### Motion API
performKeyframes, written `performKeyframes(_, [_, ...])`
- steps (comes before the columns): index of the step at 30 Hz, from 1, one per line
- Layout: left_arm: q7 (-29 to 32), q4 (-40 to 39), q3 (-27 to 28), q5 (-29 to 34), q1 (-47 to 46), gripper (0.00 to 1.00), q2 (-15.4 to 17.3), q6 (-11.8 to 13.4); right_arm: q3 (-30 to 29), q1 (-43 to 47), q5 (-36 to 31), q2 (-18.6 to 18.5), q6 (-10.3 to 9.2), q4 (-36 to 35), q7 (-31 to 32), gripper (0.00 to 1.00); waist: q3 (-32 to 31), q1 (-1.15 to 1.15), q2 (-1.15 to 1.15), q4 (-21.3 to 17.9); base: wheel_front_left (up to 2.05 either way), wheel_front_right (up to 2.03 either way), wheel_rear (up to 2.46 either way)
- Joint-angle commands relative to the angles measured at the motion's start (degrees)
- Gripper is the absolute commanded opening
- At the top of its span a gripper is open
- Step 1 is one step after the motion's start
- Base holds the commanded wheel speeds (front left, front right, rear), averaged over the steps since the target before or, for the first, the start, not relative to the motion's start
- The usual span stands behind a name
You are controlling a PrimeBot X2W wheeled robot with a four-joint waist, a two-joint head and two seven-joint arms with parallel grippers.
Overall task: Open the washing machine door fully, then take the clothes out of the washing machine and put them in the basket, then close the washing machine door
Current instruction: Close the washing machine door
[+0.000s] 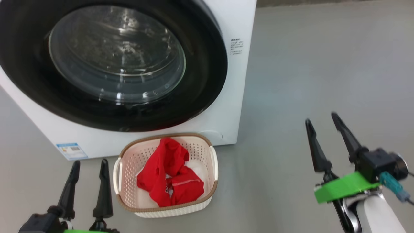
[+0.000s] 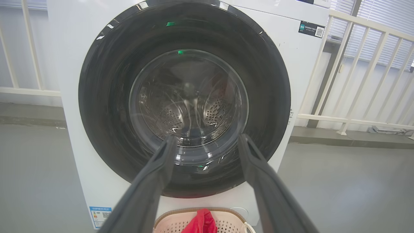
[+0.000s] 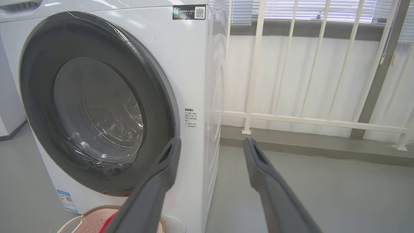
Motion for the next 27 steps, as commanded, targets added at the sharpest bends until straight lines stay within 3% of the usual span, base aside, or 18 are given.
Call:
performKeyframes(1, [-0.5,-1.2,2.3,0.6,-0.1,1.0,0.7,0.3,0.4,0.8,-0.4,0.2,-0.22,-2.0,-0.1,1.0,-1.7,0.0,0.0,-1.3,0.0,0.0,0.0])
performKeyframes(27, [-0.5,-1.5,5.3,4.4,5.8,1.0,1.2,-1.8,-0.5,12.5,0.8,0.2,-0.22,-6.6,-0.1,1.0,-7.8,0.0,0.0,-4.9,0.0,0.0,0.0])
